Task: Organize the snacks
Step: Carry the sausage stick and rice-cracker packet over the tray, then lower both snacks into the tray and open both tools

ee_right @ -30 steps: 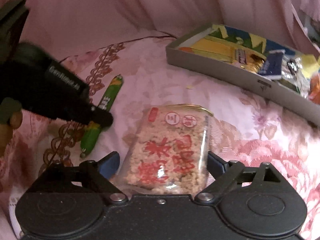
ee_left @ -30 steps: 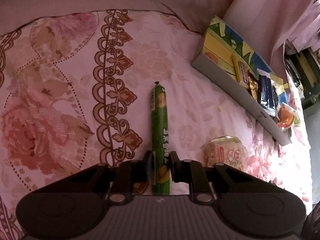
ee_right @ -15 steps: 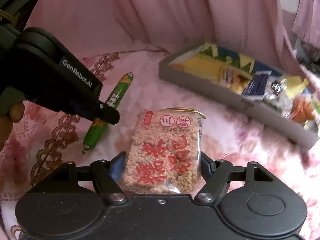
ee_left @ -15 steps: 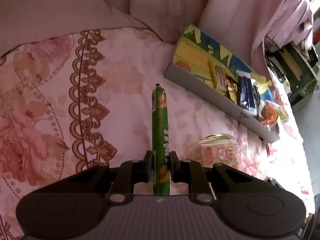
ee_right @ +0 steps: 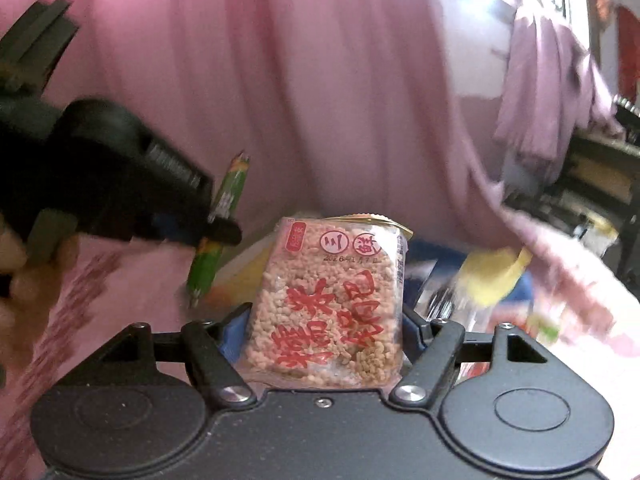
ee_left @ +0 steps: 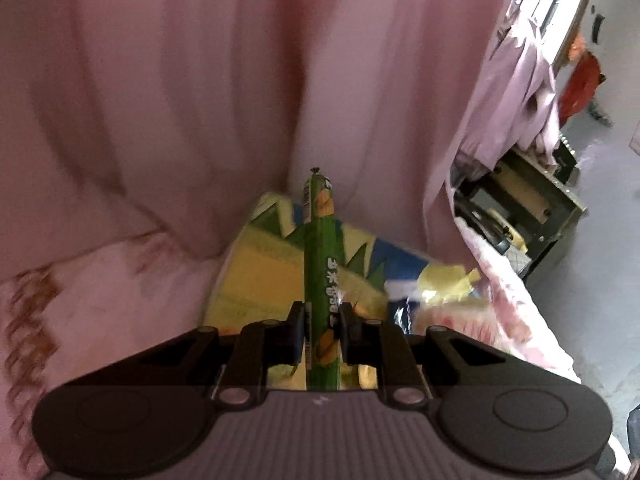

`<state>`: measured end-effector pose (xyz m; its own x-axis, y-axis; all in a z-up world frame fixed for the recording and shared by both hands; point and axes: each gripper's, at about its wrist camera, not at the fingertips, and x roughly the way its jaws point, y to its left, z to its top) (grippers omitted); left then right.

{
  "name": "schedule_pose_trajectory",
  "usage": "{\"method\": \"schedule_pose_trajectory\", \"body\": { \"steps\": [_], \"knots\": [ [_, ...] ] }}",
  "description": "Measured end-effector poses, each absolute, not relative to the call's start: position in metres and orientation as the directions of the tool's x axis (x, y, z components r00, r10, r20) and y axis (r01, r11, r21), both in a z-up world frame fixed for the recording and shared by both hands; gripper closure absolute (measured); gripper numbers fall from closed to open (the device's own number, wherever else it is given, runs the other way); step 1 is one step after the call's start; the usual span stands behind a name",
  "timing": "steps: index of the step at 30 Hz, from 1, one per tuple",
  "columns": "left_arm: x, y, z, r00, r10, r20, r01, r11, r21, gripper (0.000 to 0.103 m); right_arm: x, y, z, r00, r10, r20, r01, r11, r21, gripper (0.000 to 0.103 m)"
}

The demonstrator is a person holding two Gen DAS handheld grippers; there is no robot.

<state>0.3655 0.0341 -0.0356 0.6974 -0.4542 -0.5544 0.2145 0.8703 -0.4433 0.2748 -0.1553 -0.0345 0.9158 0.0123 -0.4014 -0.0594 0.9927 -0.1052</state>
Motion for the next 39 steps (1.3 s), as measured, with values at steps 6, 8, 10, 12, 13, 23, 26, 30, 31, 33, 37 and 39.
{"method": "schedule_pose_trajectory", "body": {
  "steps": [6, 8, 10, 12, 13, 23, 26, 30, 31, 33, 37, 39],
  "knots": [
    [0.399, 0.024, -0.057, 0.691, -0.464, -0.554, 0.223, 0.866, -0.447, 0.084, 0.332, -0.167, -0.04, 0.909, -0.012, -0.416, -0.04, 0.992, -0.117, 0.029],
    [0.406, 0.022, -0.066, 0.683, -0.463, -0.565, 0.224, 0.869, -0.441, 0.084, 0.341, -0.168, -0.046, 0.904, -0.019, -0.427, -0.043, 0.99, -0.134, 0.029],
    [0.412, 0.02, -0.074, 0.671, -0.463, -0.579, 0.22, 0.87, -0.441, 0.084, 0.347, -0.165, -0.053, 0.897, -0.028, -0.441, -0.046, 0.986, -0.157, 0.029],
    [0.416, 0.019, -0.08, 0.65, -0.464, -0.602, 0.218, 0.873, -0.437, 0.084, 0.35, -0.162, -0.061, 0.887, -0.039, -0.46, -0.051, 0.982, -0.181, 0.029],
    [0.417, 0.018, -0.084, 0.641, -0.462, -0.612, 0.217, 0.875, -0.433, 0.084, 0.351, -0.16, -0.064, 0.881, -0.044, -0.47, -0.054, 0.98, -0.193, 0.029],
    [0.424, 0.008, -0.098, 0.587, -0.455, -0.67, 0.223, 0.886, -0.406, 0.084, 0.358, -0.155, -0.086, 0.853, -0.076, -0.516, -0.057, 0.969, -0.239, 0.029],
    [0.424, 0.008, -0.101, 0.575, -0.447, -0.685, 0.222, 0.891, -0.396, 0.084, 0.358, -0.153, -0.089, 0.851, -0.08, -0.518, -0.06, 0.967, -0.249, 0.03],
    [0.424, 0.007, -0.105, 0.562, -0.445, -0.698, 0.216, 0.893, -0.395, 0.084, 0.359, -0.154, -0.09, 0.852, -0.08, -0.517, -0.062, 0.966, -0.251, 0.03],
    [0.423, 0.007, -0.105, 0.562, -0.445, -0.698, 0.217, 0.893, -0.395, 0.084, 0.358, -0.154, -0.091, 0.852, -0.079, -0.517, -0.061, 0.967, -0.249, 0.03],
    [0.423, 0.007, -0.106, 0.559, -0.447, -0.698, 0.217, 0.892, -0.398, 0.084, 0.358, -0.154, -0.091, 0.852, -0.079, -0.517, -0.062, 0.966, -0.25, 0.03],
    [0.424, 0.008, -0.107, 0.549, -0.447, -0.707, 0.202, 0.891, -0.406, 0.082, 0.358, -0.154, -0.09, 0.852, -0.081, -0.517, -0.061, 0.966, -0.252, 0.029],
    [0.424, 0.01, -0.107, 0.545, -0.465, -0.698, 0.197, 0.88, -0.433, 0.081, 0.358, -0.155, -0.088, 0.851, -0.075, -0.521, -0.064, 0.968, -0.243, 0.026]
  ]
}}
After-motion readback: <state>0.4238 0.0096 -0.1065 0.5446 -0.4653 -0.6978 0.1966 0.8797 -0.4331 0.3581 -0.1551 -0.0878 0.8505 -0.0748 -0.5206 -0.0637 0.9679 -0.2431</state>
